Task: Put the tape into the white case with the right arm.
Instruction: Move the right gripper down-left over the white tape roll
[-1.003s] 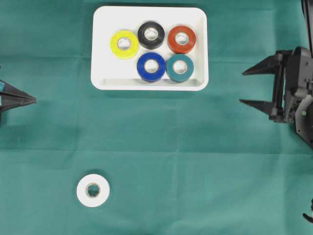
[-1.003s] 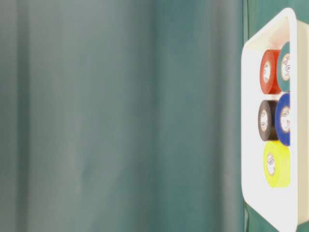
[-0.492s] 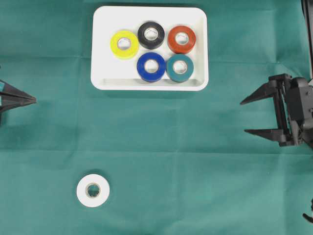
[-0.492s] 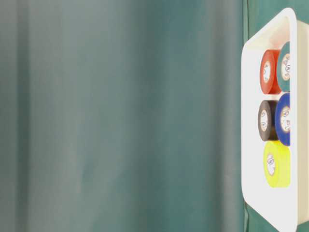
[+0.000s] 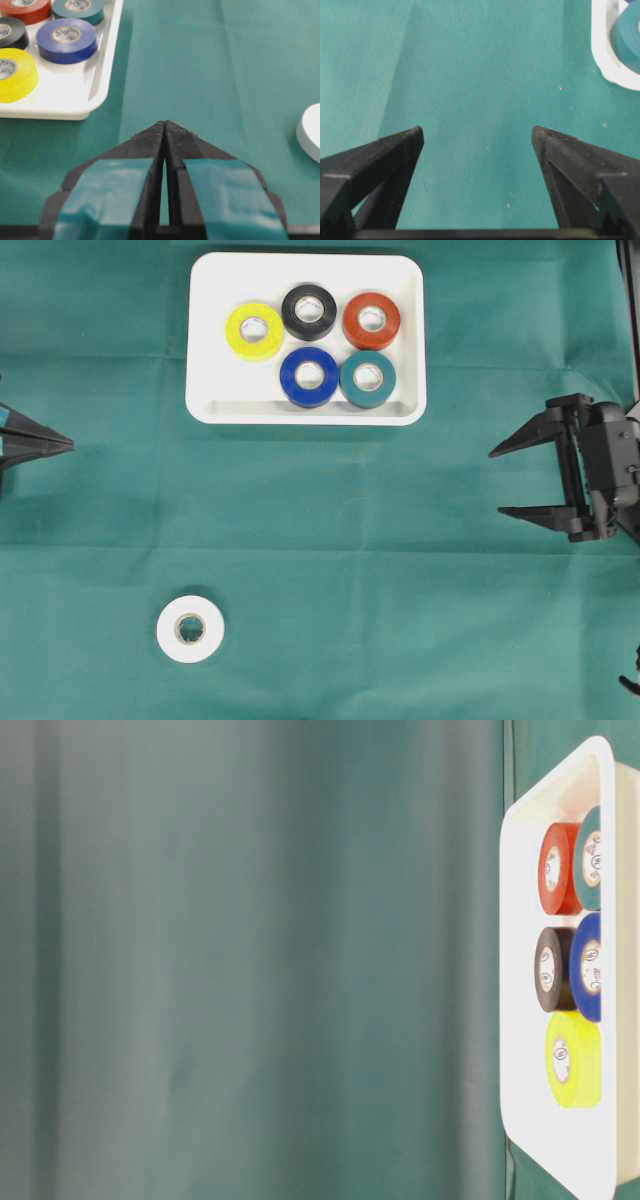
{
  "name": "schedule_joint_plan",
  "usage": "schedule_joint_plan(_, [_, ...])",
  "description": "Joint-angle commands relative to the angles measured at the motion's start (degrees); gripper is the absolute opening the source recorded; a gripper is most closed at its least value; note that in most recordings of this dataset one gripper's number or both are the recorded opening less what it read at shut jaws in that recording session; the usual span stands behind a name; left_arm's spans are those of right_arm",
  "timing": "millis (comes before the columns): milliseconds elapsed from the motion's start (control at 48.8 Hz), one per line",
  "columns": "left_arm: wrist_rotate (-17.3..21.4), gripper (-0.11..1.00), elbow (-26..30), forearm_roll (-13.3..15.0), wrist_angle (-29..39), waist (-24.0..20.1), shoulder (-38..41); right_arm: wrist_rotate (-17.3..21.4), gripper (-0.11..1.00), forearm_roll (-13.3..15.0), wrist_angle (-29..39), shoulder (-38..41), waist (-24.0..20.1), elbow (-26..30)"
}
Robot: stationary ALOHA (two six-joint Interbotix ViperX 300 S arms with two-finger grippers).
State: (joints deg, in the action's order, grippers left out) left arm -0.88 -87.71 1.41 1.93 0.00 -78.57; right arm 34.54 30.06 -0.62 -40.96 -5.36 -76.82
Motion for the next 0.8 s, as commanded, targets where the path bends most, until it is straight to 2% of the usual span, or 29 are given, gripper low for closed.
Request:
schedule_joint_plan(0, [0.09,0.0,0.7,0.0,-0.44,-0.09,0.44,-0.26,0.72,0.18,-0.53,2.29,-0.62,3.08])
schedule_joint_plan(389, [0.09,0.0,0.7,0.0,-0.44,-0.09,0.44,-0.79,0.72,0.18,-3.43,22.76,-3.52,17.67])
schedule_joint_plan(778, [0.09,0.0,0.79,0.0,-0.44,-0.09,0.44,-0.35,0.73,0.18,-5.63,42.63,-4.39,38.41])
